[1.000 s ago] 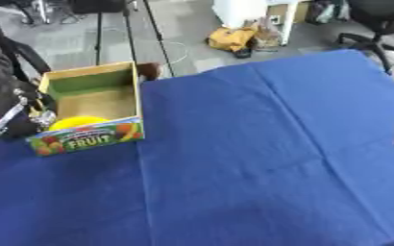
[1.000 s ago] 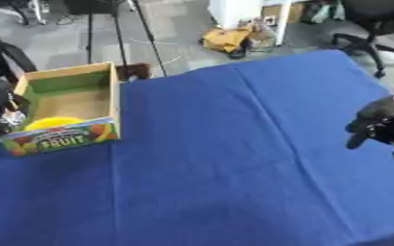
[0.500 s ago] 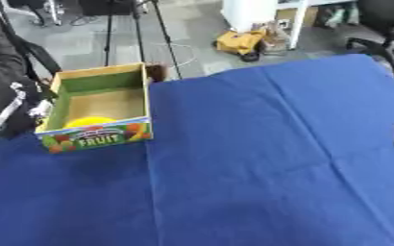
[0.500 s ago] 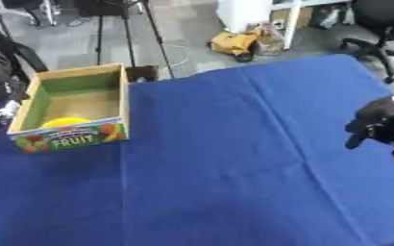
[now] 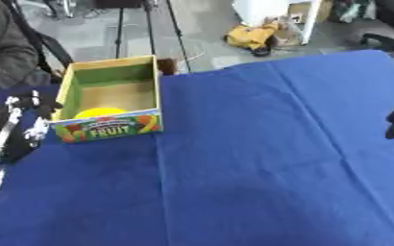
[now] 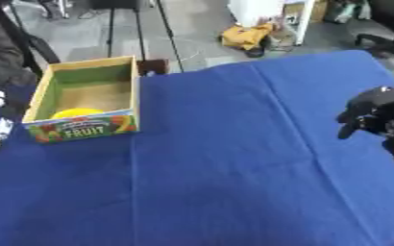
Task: Pick up objects on the table and place them in the box.
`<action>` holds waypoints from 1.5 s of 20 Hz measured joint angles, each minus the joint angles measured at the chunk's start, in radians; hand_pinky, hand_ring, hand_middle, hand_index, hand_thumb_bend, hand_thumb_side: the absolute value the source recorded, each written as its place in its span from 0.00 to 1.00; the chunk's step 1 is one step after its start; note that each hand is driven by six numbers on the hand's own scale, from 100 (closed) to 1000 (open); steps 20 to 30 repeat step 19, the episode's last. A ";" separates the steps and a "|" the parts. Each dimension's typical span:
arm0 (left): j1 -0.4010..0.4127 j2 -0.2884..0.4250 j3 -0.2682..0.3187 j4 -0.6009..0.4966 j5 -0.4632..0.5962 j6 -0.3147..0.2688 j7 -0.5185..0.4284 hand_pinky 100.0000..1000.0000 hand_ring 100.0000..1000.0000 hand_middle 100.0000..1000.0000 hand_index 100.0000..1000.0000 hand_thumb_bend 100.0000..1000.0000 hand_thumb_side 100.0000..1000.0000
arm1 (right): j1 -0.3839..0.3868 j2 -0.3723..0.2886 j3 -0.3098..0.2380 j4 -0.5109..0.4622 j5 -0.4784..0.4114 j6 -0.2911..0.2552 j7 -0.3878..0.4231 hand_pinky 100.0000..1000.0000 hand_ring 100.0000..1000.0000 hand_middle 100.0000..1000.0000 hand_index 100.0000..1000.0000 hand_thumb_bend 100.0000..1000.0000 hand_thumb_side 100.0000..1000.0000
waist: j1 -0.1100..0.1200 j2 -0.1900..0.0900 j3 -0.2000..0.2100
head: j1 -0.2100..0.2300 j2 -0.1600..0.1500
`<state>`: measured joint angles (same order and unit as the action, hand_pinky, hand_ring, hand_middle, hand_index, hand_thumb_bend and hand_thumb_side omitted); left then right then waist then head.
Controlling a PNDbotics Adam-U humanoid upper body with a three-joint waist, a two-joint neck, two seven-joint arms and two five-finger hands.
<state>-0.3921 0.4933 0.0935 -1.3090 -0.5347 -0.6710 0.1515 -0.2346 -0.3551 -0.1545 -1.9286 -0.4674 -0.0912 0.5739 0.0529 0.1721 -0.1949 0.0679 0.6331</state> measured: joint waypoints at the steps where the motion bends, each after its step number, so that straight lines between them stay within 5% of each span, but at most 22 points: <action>1: 0.018 -0.013 -0.004 -0.026 0.016 -0.007 0.002 0.49 0.50 0.52 0.63 0.07 0.91 | 0.002 0.001 0.000 0.000 0.000 0.002 -0.001 0.50 0.62 0.62 0.67 0.00 0.47 | 0.000 0.000 0.005 | 0.000 0.002; 6: 0.076 -0.092 -0.016 -0.155 0.096 0.021 -0.014 0.48 0.49 0.51 0.61 0.09 0.88 | 0.006 0.002 -0.001 0.005 0.003 0.009 0.001 0.50 0.62 0.62 0.67 0.00 0.47 | 0.000 -0.003 0.040 | 0.002 0.021; 19: 0.146 -0.235 -0.037 -0.438 0.300 0.219 -0.163 0.47 0.47 0.48 0.59 0.13 0.88 | 0.006 0.010 0.000 0.006 0.012 0.018 0.009 0.49 0.62 0.61 0.67 0.00 0.47 | 0.005 0.007 0.058 | 0.018 0.035; 30: 0.146 -0.235 -0.037 -0.438 0.300 0.219 -0.163 0.47 0.47 0.48 0.59 0.13 0.88 | 0.006 0.010 0.000 0.006 0.012 0.018 0.009 0.49 0.62 0.61 0.67 0.00 0.47 | 0.005 0.007 0.058 | 0.018 0.035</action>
